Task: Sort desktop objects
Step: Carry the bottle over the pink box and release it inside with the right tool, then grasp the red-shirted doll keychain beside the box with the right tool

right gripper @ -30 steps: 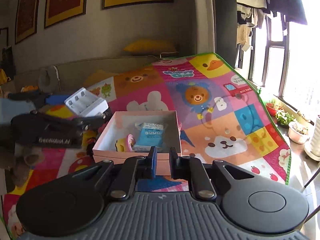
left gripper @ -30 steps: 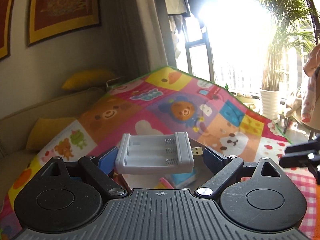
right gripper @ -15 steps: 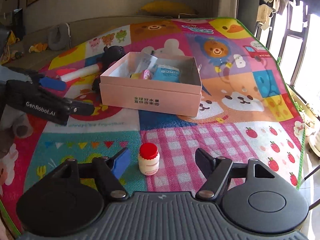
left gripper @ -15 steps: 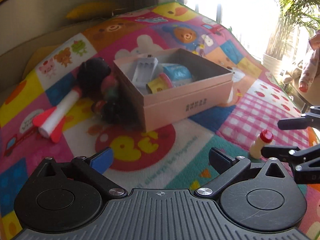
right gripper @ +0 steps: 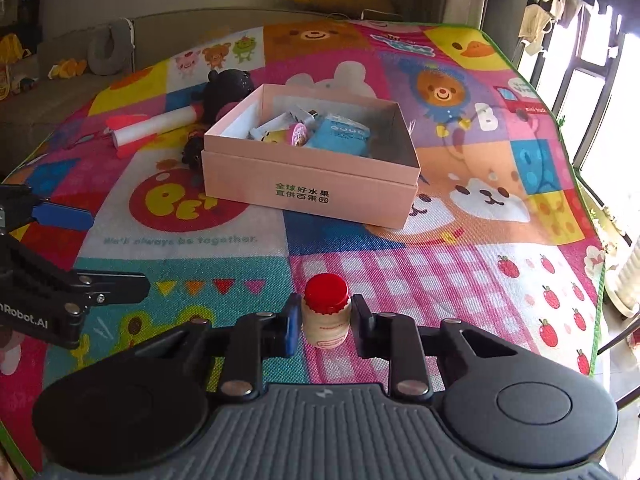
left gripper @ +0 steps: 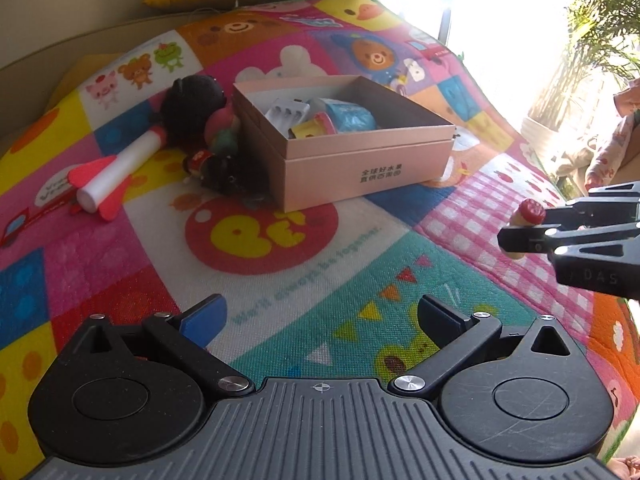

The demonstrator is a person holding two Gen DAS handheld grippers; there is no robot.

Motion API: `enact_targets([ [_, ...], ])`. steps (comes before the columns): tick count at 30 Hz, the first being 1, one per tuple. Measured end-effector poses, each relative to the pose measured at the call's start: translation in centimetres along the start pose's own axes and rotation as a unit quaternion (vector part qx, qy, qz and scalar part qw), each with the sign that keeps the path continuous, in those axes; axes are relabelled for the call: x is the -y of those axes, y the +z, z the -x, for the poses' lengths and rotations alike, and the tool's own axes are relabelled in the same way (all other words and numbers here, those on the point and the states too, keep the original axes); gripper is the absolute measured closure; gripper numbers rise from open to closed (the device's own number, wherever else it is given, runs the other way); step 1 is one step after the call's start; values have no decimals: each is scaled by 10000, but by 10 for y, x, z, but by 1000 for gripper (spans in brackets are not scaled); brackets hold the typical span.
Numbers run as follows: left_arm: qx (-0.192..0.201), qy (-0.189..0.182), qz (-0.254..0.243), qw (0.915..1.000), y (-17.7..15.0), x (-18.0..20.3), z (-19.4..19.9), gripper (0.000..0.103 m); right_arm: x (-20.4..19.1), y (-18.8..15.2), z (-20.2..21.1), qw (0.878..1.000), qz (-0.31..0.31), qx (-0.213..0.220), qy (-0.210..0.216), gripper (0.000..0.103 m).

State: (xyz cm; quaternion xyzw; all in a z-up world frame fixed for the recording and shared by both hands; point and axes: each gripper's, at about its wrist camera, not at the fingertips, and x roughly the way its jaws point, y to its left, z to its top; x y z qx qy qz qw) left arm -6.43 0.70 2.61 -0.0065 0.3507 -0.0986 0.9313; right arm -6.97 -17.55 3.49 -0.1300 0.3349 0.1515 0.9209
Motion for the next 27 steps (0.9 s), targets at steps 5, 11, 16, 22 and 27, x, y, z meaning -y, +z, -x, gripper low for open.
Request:
enact_targets([
  [5, 55, 0, -85, 9999, 4, 0, 1, 0, 13, 34, 30, 9988, -148, 446, 104, 78],
  [11, 115, 117, -49, 9999, 16, -14, -12, 0, 40, 108, 15, 9937, -452, 1023, -81, 78],
  [16, 233, 494, 70, 9985, 15, -42, -15, 0, 43, 142, -44, 9946, -658, 792, -84, 70],
  [22, 263, 1203, 471, 9913, 13, -99, -21, 0, -23, 129, -74, 9967, 338, 732, -77, 70],
  [27, 272, 1529, 925, 9835, 10, -141, -18, 0, -102, 112, -81, 9805, 1699, 978, 115, 70],
])
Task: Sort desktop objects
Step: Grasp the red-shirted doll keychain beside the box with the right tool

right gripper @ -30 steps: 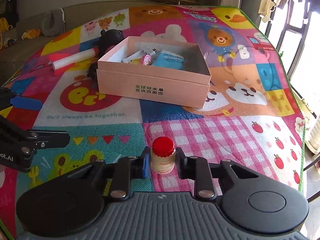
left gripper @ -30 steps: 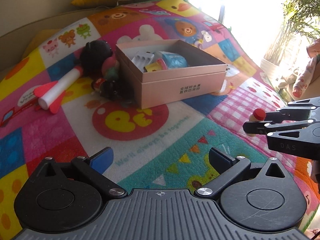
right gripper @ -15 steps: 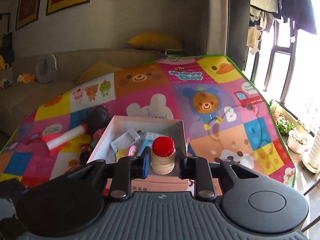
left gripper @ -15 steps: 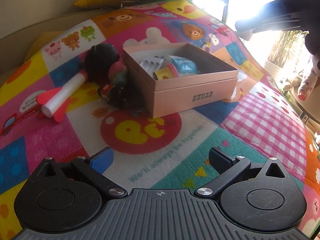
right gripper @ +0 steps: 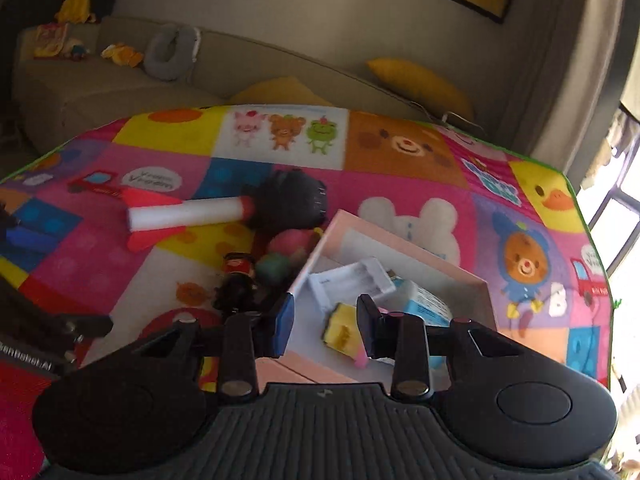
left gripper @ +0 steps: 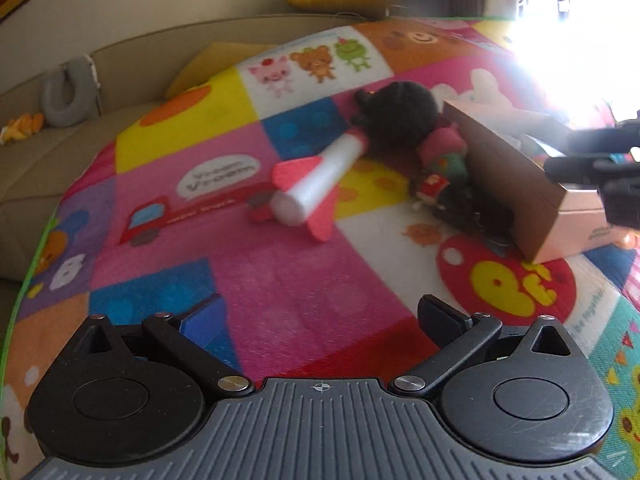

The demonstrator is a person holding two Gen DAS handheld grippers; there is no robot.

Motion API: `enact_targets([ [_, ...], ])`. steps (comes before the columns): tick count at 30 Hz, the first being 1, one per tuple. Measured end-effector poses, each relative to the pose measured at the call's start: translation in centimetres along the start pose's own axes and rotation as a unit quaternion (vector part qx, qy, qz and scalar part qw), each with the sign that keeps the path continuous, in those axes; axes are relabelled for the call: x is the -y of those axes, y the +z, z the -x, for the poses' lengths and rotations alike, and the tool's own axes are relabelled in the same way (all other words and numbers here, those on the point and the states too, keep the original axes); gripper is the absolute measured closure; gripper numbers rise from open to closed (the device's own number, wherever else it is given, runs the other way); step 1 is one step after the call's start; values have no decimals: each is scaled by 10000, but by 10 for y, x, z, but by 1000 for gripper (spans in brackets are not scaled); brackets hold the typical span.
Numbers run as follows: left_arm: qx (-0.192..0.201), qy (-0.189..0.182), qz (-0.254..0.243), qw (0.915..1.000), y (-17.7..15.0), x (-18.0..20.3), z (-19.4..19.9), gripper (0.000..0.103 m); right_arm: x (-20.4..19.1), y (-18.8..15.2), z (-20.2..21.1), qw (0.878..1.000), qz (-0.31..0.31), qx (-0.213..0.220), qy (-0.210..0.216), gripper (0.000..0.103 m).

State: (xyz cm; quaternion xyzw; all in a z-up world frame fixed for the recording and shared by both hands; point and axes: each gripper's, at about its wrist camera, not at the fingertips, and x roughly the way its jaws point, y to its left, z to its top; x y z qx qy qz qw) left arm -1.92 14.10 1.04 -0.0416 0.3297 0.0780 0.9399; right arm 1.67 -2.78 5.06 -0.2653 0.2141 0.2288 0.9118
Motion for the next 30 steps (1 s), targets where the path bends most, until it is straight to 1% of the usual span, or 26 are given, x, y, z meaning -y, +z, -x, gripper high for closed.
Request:
enact_targets([
  [2, 32, 2, 185, 9998, 0, -11, 0, 0, -25, 4, -6, 9992, 358, 89, 183, 70],
  [5, 40, -81, 442, 9990, -2, -22, 1, 0, -52, 15, -25, 9975, 660, 31, 245, 70],
  [7, 59, -98, 501, 9987, -2, -23, 1, 0, -61, 24, -40, 9975, 649, -88, 245, 70],
  [10, 85, -43, 481, 9988, -4, -20, 1, 0, -72, 31, -63, 9972, 684, -284, 129, 70],
  [13, 115, -70, 552, 9984, -5, -23, 3, 0, -80, 29, -86, 9953, 819, -495, -111, 70],
  [15, 135, -98, 599, 9981, -6, -25, 4, 0, -78, 26, -98, 9946, 756, -702, -113, 70],
  [16, 137, -103, 610, 9980, -6, -25, 4, 0, -76, 24, -101, 9950, 686, -716, -96, 70],
  [17, 133, -95, 603, 9980, -6, -25, 3, 0, -74, 23, -99, 9954, 648, -697, -47, 72],
  [19, 109, -51, 555, 9984, -5, -23, 2, 0, -72, 20, -89, 9959, 557, -710, 68, 72],
  [21, 90, -7, 503, 9987, -3, -20, 2, 0, -68, 14, -70, 9964, 510, -628, 236, 72],
  [23, 121, -46, 393, 9991, 1, -15, 1, 0, -62, 4, -48, 9961, 483, -585, 439, 72],
  [25, 269, -102, 181, 9994, 8, -8, -1, 0, -52, -7, -29, 9955, 337, -648, 600, 72],
  [26, 412, -84, -11, 9991, 13, -3, -3, 0, -44, -14, -19, 9954, 220, -704, 604, 72],
  [29, 667, 199, -505, 9963, 34, 8, -19, 0, -19, -37, 5, 9946, -216, -862, 537, 74],
  [30, 698, 240, -613, 9954, 43, 10, -26, 0, -12, -45, 14, 9941, -373, -901, 484, 78],
])
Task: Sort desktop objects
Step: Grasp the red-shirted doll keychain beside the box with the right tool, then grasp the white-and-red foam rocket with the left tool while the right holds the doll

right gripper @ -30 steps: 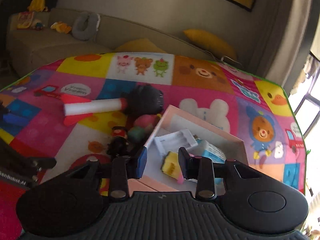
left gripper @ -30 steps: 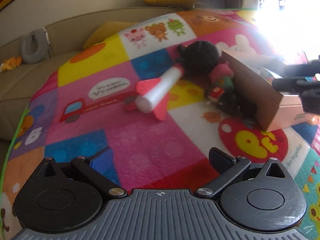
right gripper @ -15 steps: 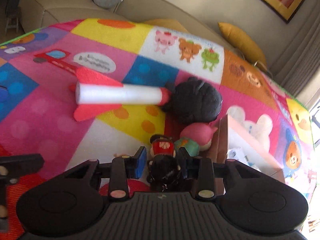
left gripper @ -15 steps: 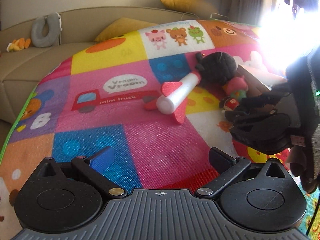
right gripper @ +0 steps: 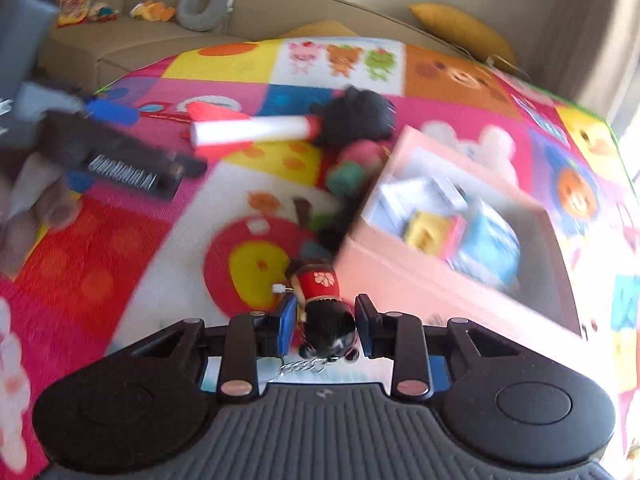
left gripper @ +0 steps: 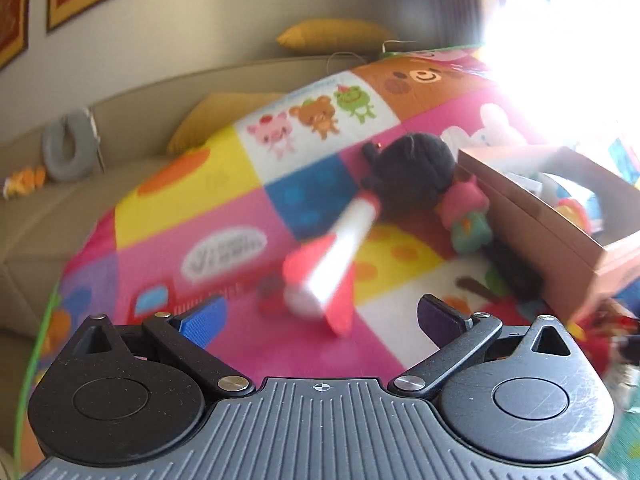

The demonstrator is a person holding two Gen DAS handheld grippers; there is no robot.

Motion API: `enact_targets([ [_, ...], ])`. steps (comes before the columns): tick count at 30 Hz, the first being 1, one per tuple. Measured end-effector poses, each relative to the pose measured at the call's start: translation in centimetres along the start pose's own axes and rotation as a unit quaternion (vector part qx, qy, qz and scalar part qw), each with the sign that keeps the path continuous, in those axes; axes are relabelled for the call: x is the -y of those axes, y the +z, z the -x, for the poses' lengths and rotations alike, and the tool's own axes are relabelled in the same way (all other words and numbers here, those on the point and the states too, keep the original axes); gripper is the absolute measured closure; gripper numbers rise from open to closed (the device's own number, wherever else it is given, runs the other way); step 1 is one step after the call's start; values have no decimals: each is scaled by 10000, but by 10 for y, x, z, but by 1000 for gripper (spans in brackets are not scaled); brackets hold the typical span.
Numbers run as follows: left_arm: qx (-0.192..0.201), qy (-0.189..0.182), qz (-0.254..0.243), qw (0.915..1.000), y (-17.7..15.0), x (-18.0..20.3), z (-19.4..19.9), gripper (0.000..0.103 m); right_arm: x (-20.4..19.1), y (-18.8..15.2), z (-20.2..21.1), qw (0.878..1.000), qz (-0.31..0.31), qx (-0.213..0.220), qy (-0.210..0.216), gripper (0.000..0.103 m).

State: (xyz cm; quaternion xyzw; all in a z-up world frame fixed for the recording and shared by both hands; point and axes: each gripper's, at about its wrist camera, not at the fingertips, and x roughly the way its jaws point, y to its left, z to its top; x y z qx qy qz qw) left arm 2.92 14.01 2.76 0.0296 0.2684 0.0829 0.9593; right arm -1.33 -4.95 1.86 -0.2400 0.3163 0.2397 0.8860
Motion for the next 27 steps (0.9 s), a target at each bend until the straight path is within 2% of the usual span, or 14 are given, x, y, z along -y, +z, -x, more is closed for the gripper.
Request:
enact_targets([
  [6, -246, 25, -296, 9993, 25, 8, -45, 0, 39, -52, 32, 9940, -1000, 3, -434, 77],
  [7, -289, 42, -328, 9990, 25, 10, -49, 1, 43, -59, 36, 9921, -1159, 59, -468, 73],
  [8, -325, 49, -367, 9988, 25, 13, -52, 8, 48, -66, 39, 9898, -1330, 101, -506, 70],
  [9, -393, 39, -432, 9983, 24, 17, -55, 29, 55, -73, 40, 9864, -1536, 158, -565, 64],
  [10, -489, 25, -482, 9976, 23, 20, -57, 38, 60, -79, 41, 9830, -1719, 182, -625, 56],
  [11, -553, 29, -499, 9972, 22, 21, -59, 41, 64, -84, 40, 9795, -1886, 195, -676, 48],
  [13, -563, 108, -551, 9968, 20, 23, -60, 42, 72, -92, 41, 9734, -2153, 250, -737, 39],
  [14, -563, 136, -580, 9966, 20, 23, -59, 50, 73, -94, 40, 9719, -2212, 290, -752, 36],
  [15, -585, 169, -597, 9964, 20, 24, -55, 59, 73, -97, 40, 9709, -2244, 331, -764, 35],
  [16, -609, 143, -593, 9963, 20, 24, -52, 60, 73, -99, 40, 9700, -2275, 363, -772, 30],
  [17, -633, 68, -584, 9963, 19, 24, -46, 68, 74, -102, 39, 9685, -2335, 395, -764, 24],
  [18, -631, 17, -597, 9962, 18, 25, -39, 70, 76, -104, 39, 9667, -2417, 389, -742, 23],
  [22, -535, -200, -704, 9959, 5, 35, 4, 71, 89, -110, 40, 9557, -2859, 398, -583, 10],
  [27, -573, -673, -476, 9950, -23, 45, 68, 71, 97, -115, 38, 9465, -3165, 295, -555, 5],
])
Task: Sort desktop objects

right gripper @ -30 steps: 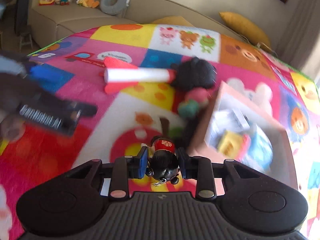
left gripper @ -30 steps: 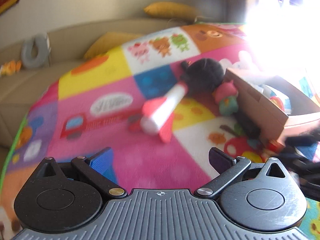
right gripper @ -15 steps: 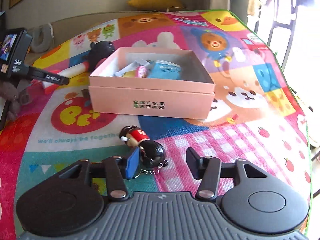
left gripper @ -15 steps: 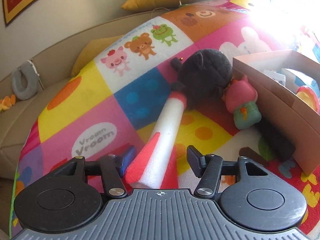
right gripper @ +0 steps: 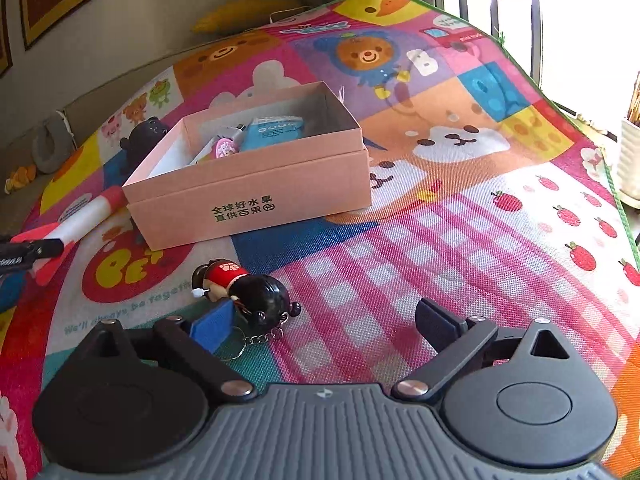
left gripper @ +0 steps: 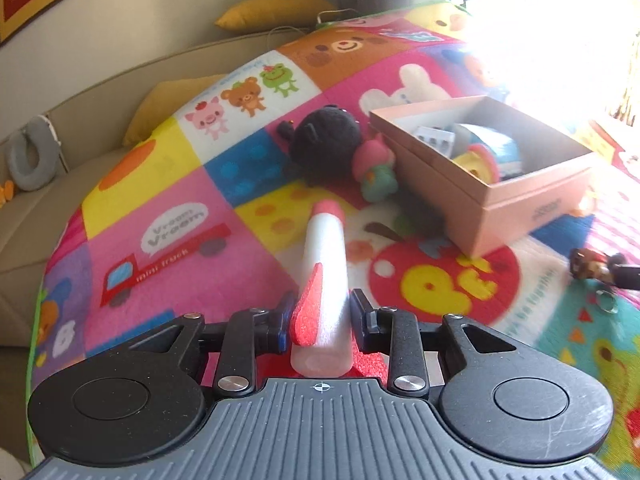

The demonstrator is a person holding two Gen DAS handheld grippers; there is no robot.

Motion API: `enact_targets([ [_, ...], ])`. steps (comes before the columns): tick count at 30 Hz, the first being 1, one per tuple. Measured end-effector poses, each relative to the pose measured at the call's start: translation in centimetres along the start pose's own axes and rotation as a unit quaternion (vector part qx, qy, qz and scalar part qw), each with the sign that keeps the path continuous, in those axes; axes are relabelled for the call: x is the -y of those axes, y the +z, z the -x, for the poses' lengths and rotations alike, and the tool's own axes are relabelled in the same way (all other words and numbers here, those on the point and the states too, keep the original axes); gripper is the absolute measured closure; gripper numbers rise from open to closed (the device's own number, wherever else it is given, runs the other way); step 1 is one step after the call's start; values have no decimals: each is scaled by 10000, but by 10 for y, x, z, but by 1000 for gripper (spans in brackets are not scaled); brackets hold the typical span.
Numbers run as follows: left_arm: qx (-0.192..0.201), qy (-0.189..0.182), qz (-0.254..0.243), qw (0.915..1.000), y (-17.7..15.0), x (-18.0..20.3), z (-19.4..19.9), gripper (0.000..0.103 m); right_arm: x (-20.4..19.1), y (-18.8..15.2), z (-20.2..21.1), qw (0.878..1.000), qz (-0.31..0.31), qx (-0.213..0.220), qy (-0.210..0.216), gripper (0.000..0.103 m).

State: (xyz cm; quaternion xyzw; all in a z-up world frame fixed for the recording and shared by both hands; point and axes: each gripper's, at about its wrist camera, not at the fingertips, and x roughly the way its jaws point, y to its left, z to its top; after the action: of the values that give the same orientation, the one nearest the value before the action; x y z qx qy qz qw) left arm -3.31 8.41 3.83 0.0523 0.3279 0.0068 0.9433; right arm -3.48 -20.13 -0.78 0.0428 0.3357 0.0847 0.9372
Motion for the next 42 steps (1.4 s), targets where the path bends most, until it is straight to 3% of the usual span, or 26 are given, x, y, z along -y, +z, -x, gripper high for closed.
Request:
enact_targets([
  [5, -254, -761, 96, 9967, -30, 29, 36, 67, -4, -3, 3, 9999, 48, 34, -103, 0],
  [8, -252, -1167, 14, 9928, -38, 50, 45, 48, -1, -6, 6, 9999, -71, -7, -86, 0],
  [12, -268, -1648, -45, 9859, -36, 73, 42, 42, 3, -12, 10, 9997, -215, 12, -97, 0],
  [16, -198, -2238, -183, 9743, -32, 96, 38, 26, 2, -17, 14, 9998, -147, 75, -135, 0],
  [21, -53, -2166, -530, 9748, -34, 109, 34, 8, 2, -16, 13, 9999, -113, -16, -121, 0],
  [23, -52, -2073, -537, 9768, -35, 106, 32, 8, 1, -15, 12, 9999, -8, -95, -128, 0],
  [28, -225, -2267, -303, 9732, -33, 95, 25, 6, -4, -16, 10, 9994, 244, -138, -192, 0],
  [31, -231, -2304, -353, 9722, -28, 105, 17, 6, 5, -13, 18, 9999, 21, -143, -68, 0],
  [36, -138, -2587, -299, 9654, -18, 127, 0, 3, 16, -12, 51, 9954, 225, 577, -731, 0],
  [40, -84, -2786, -304, 9599, -17, 136, 3, 3, 25, -12, 57, 9935, 164, 544, -989, 0],
  [42, 32, -2731, -395, 9612, -21, 129, 14, 2, 28, -16, 55, 9938, 84, 446, -1018, 0],
])
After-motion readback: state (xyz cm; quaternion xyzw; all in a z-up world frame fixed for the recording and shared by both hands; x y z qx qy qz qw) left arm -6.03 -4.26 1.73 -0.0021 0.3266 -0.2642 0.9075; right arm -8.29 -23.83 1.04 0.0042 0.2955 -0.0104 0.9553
